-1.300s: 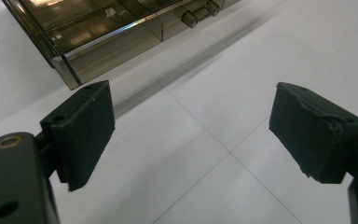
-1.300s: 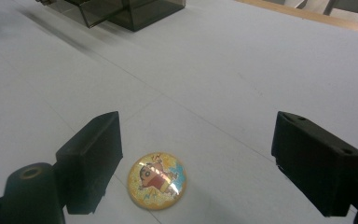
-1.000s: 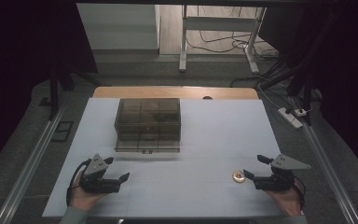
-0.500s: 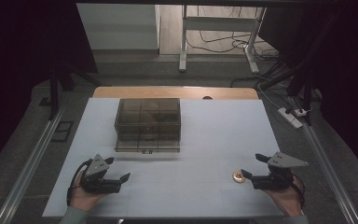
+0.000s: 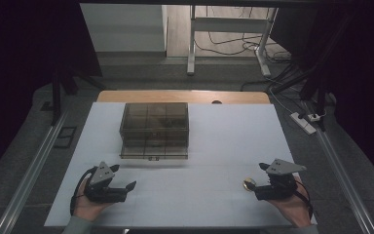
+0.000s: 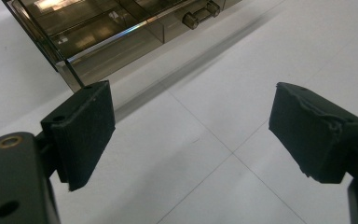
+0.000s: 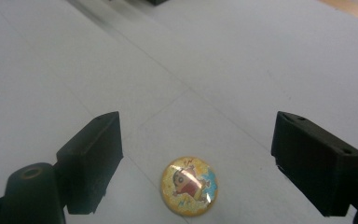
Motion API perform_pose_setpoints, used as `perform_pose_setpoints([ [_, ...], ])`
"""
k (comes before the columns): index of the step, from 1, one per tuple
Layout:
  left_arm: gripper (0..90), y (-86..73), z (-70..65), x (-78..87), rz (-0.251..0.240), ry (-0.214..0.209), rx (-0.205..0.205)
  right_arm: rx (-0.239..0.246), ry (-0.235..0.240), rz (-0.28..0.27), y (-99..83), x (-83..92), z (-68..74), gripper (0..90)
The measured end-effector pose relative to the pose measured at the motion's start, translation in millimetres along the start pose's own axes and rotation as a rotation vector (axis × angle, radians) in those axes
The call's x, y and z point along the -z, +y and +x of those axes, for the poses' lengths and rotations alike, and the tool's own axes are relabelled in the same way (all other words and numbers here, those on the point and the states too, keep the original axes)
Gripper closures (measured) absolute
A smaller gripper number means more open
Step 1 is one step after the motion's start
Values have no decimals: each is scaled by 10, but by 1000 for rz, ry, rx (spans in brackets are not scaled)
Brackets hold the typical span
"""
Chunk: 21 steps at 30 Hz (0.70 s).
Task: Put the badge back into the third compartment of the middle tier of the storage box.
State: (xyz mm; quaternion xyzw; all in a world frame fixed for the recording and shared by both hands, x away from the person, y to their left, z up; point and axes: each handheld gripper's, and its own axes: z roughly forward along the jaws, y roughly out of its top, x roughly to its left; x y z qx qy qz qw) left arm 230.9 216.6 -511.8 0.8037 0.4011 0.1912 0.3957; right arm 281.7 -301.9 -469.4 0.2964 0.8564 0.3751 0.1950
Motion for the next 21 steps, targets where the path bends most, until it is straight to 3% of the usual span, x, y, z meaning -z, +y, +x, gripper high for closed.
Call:
perform_pose_setpoints([
  [13,149,-12,0,-14,7,-3,6,15,-20,126,-21,-189,-3,182],
  [21,147,-14,1,-19,10,-1,6,-20,-21,227,-86,-320,-68,197],
])
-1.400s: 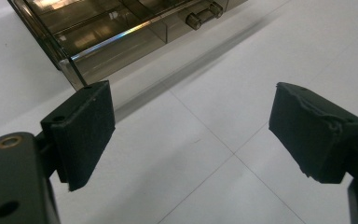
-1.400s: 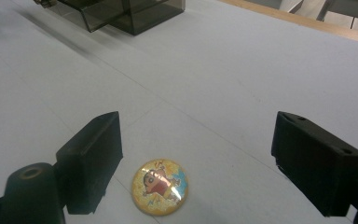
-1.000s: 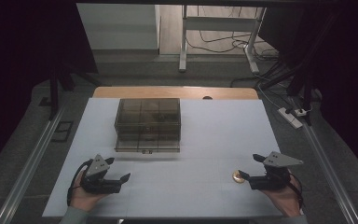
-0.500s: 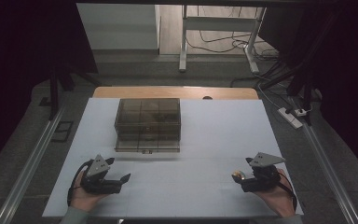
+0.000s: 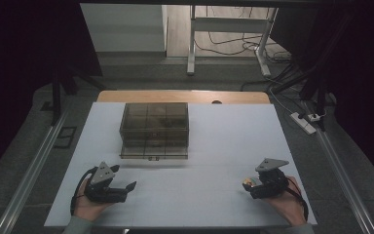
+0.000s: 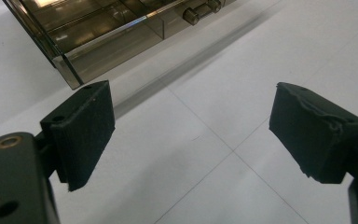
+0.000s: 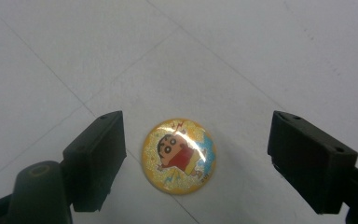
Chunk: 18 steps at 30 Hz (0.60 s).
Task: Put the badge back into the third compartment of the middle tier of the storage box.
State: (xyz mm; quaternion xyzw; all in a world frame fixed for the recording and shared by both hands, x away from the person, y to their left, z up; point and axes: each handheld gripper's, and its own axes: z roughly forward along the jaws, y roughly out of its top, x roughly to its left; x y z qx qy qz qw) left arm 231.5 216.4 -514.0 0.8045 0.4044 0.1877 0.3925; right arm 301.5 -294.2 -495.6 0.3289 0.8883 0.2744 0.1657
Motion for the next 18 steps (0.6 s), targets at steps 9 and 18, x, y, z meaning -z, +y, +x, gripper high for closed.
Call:
perform_pose_setpoints([
  [9,146,-2,3,5,0,4,0,10,20,47,26,-78,44,249],
  [18,145,-4,6,8,0,7,0,14,42,82,11,-133,38,339],
])
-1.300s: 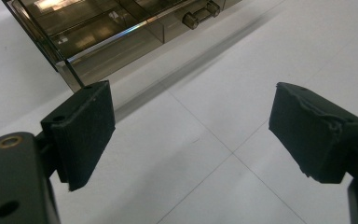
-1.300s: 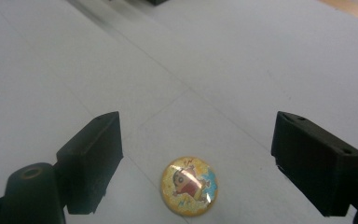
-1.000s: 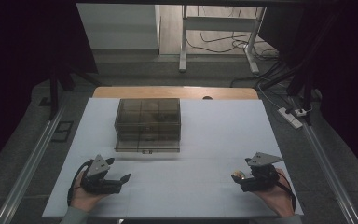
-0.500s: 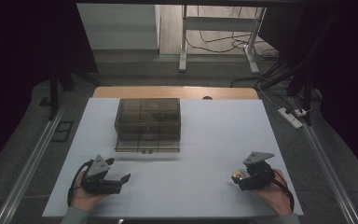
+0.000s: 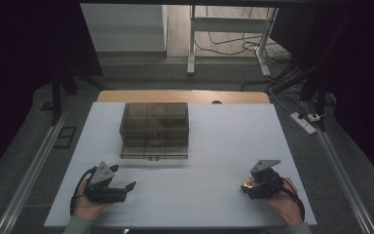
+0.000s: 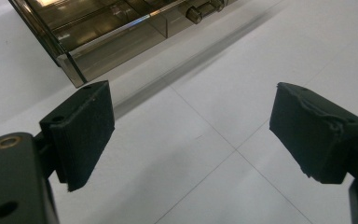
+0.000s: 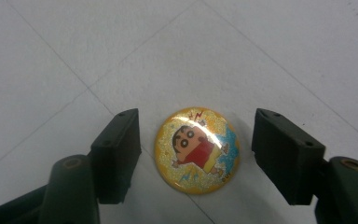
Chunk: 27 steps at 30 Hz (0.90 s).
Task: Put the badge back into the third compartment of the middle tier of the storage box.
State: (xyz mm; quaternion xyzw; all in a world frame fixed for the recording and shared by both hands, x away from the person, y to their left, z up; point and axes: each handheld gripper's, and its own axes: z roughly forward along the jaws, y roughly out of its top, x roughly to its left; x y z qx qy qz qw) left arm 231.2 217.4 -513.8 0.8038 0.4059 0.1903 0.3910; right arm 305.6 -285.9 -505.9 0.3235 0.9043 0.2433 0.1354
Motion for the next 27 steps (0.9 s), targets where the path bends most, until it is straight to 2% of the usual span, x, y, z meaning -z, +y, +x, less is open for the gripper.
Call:
perform_pose_setpoints([
  [3,145,0,-1,3,-1,1,0,-14,10,6,5,3,-5,412],
  [11,144,-1,1,2,1,0,-2,-19,25,9,6,-1,-12,464],
  [27,145,-5,6,16,0,6,1,-16,28,-10,-10,8,-20,472],
])
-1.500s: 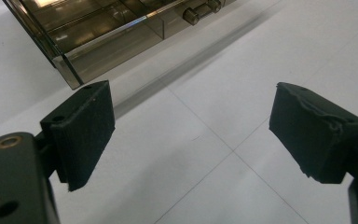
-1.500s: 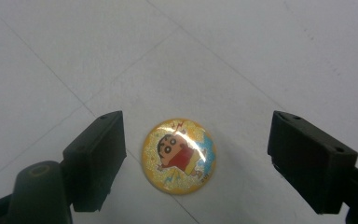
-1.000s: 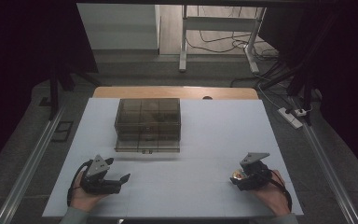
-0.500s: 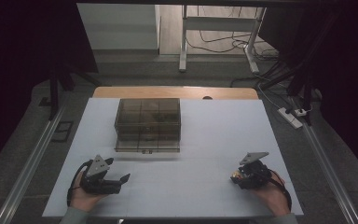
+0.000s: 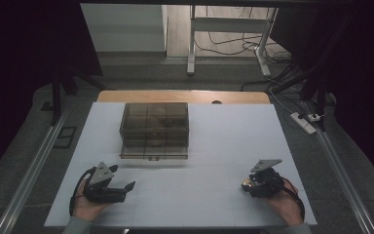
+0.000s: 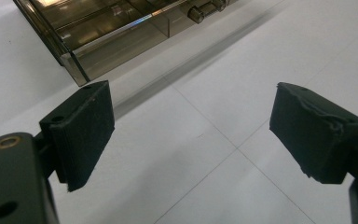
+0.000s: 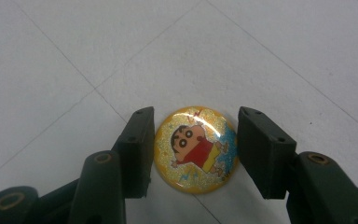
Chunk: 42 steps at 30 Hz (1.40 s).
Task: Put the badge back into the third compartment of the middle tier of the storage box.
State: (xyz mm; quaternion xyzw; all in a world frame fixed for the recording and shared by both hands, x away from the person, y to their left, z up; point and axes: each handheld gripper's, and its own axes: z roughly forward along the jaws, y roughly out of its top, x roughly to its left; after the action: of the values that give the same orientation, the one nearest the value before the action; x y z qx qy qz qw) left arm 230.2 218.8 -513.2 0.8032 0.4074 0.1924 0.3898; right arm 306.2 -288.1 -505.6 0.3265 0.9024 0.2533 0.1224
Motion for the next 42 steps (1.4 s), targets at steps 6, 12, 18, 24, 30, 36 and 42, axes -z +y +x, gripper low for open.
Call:
perform_pose_setpoints([
  [6,145,-2,2,3,0,1,1,-6,-8,-29,-11,47,-3,472],
  [12,145,-2,1,-1,1,2,0,-22,-17,-89,-15,114,-13,472],
  [18,145,-4,4,5,-1,4,4,-33,-30,-153,-18,175,-17,472],
  [24,145,-6,10,3,3,5,5,-44,-38,-206,-22,215,-23,472],
  [30,145,-7,8,-1,6,8,4,-48,-32,-243,-23,236,-23,471],
  [36,146,-12,10,-10,10,7,6,-73,-20,-288,-26,248,-23,472],
  [42,146,-13,10,-11,11,10,6,-88,-2,-356,-24,292,-24,472],
])
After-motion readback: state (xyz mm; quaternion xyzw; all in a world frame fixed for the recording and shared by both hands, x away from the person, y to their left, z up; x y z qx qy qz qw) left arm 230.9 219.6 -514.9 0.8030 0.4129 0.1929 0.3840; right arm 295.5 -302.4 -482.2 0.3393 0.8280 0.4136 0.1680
